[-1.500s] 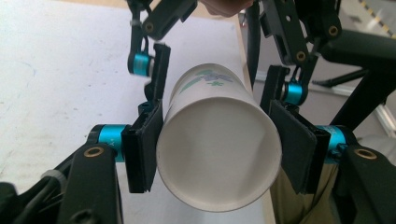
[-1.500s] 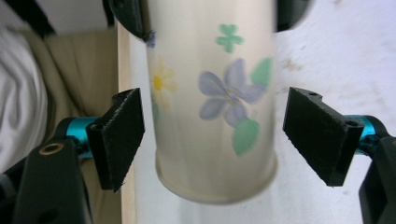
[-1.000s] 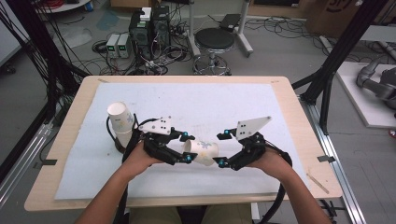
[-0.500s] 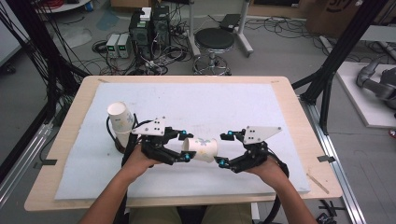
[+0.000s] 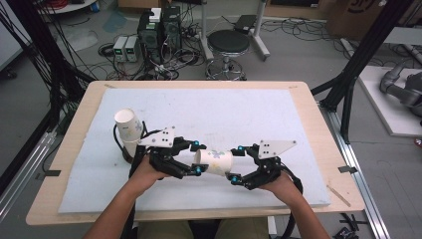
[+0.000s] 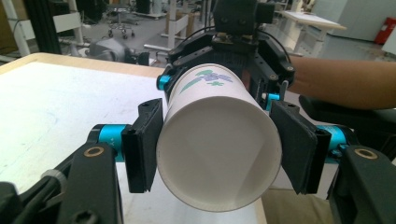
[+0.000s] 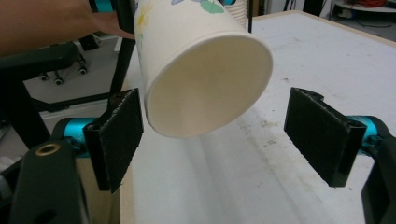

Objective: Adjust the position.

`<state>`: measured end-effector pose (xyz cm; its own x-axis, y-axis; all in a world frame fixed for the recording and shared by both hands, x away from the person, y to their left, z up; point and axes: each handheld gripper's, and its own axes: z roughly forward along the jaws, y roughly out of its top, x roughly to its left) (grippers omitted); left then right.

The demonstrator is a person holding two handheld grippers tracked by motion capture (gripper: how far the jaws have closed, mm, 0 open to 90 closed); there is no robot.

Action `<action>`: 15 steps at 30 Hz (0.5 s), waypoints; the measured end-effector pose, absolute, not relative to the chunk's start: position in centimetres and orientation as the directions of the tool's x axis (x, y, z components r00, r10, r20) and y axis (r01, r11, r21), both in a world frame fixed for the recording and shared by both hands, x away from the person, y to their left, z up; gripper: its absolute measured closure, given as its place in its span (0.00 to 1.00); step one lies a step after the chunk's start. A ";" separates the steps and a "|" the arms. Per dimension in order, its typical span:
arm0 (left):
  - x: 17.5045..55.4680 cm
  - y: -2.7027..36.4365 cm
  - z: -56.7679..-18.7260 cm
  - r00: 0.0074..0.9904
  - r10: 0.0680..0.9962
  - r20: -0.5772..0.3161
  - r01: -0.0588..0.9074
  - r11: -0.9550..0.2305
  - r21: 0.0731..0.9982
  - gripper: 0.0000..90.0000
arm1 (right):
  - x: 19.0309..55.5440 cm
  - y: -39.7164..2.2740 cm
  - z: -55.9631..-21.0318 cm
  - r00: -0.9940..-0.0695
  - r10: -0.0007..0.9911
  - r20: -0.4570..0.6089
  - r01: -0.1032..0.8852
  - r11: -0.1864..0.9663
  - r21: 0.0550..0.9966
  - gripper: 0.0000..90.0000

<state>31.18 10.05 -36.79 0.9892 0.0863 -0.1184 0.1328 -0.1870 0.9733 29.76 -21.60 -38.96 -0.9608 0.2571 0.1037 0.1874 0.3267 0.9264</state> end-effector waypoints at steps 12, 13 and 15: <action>30.9 9.7 -36.8 0.993 0.050 -0.110 0.116 -0.169 0.979 0.42 | 30.1 -21.1 -39.1 -0.975 0.166 0.148 0.189 0.275 0.943 0.28; 30.9 9.7 -36.8 0.993 0.049 -0.108 0.115 -0.167 0.979 0.42 | 30.1 -21.1 -39.1 -0.975 0.151 0.161 0.198 0.269 0.943 0.29; 30.8 9.7 -36.9 0.993 0.046 -0.107 0.113 -0.164 0.980 0.42 | 30.2 -21.0 -39.2 -0.977 0.144 0.160 0.194 0.265 0.945 0.29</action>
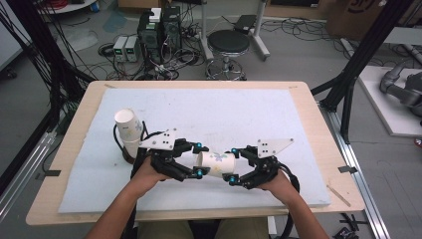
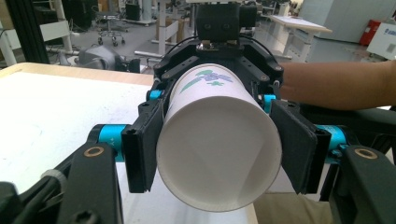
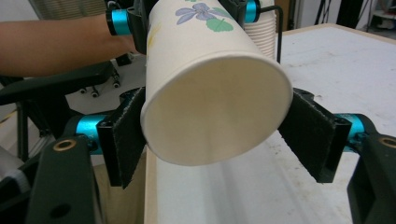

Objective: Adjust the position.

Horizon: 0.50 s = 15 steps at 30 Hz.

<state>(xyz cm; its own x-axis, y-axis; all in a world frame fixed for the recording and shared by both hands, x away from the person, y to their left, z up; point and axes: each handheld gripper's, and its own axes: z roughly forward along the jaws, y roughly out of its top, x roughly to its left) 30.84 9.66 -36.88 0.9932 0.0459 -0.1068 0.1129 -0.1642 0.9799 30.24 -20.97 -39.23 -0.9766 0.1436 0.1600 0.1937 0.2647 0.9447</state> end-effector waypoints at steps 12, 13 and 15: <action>31.0 10.2 -37.6 0.988 0.044 -0.151 0.155 -0.101 0.983 0.41 | 30.6 -21.3 -39.3 -0.967 0.111 0.228 0.246 0.190 0.951 0.41; 31.0 10.2 -37.6 0.987 0.045 -0.152 0.156 -0.099 0.983 0.41 | 30.6 -21.4 -39.2 -0.968 0.111 0.223 0.241 0.189 0.952 0.42; 31.0 10.1 -37.8 0.987 0.052 -0.151 0.156 -0.101 0.983 0.41 | 30.6 -21.5 -39.2 -0.969 0.107 0.222 0.239 0.187 0.953 0.43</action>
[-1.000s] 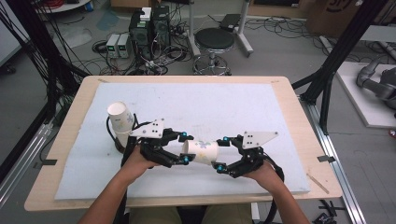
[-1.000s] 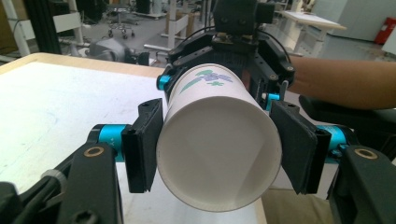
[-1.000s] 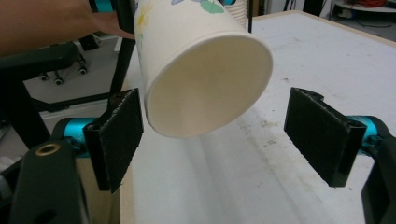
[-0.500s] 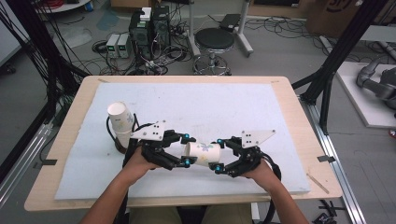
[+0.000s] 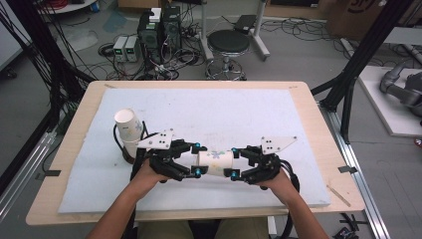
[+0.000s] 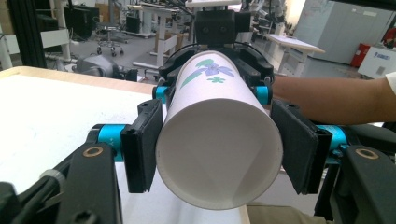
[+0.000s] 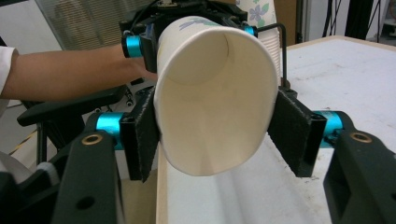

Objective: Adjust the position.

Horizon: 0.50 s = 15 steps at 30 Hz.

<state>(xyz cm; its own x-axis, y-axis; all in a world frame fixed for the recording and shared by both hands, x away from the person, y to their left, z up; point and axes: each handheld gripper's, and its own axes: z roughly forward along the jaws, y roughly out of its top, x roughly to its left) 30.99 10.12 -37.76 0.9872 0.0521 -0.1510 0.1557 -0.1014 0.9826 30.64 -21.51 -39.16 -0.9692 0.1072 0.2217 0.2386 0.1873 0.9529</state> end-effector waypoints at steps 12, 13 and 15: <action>30.9 9.9 -37.8 0.977 0.069 -0.200 0.209 -0.167 0.964 0.15 | 30.8 -22.0 -38.6 -0.971 0.091 0.220 0.235 0.212 0.949 0.46; 30.9 10.0 -37.7 0.978 0.069 -0.196 0.205 -0.171 0.964 0.15 | 30.8 -22.0 -38.5 -0.972 0.092 0.217 0.233 0.223 0.947 0.46; 30.9 10.1 -37.5 0.979 0.077 -0.190 0.201 -0.179 0.963 0.15 | 30.8 -22.1 -38.2 -0.972 0.099 0.213 0.231 0.247 0.941 0.46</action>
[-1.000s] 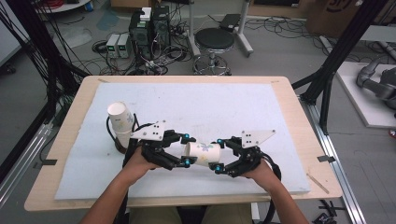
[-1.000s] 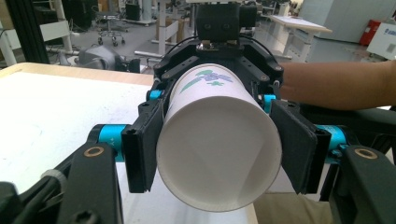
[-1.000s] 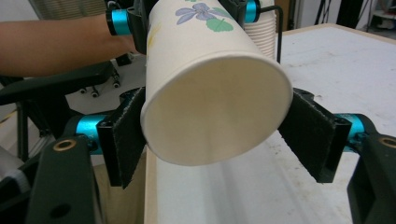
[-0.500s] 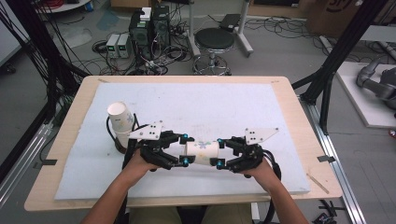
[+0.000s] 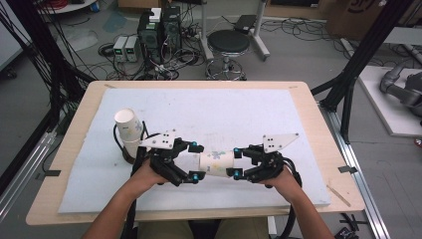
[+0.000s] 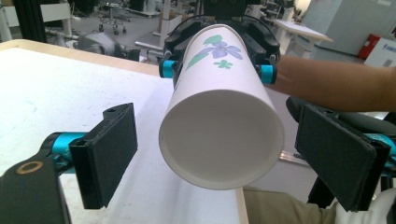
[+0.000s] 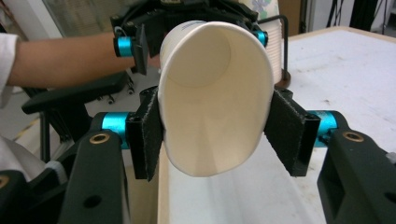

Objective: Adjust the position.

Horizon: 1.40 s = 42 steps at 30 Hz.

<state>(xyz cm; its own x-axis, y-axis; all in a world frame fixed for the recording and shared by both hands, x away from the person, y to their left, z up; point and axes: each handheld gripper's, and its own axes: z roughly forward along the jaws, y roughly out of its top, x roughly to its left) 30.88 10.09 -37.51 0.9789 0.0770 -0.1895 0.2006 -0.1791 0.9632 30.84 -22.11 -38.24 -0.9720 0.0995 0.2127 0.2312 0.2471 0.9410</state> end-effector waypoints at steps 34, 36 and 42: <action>30.6 8.8 -35.6 0.986 0.164 -0.028 0.106 -0.489 0.866 0.17 | 31.7 -20.3 -33.7 -0.990 0.126 0.061 0.126 0.617 0.777 0.46; 30.5 8.5 -35.6 0.987 0.160 -0.015 0.097 -0.513 0.853 0.18 | 31.7 -20.1 -33.5 -0.990 0.130 0.055 0.125 0.636 0.761 0.46; 30.5 7.9 -35.6 0.989 0.147 -0.005 0.086 -0.551 0.830 0.19 | 31.8 -19.4 -33.0 -0.992 0.122 0.029 0.105 0.681 0.725 0.46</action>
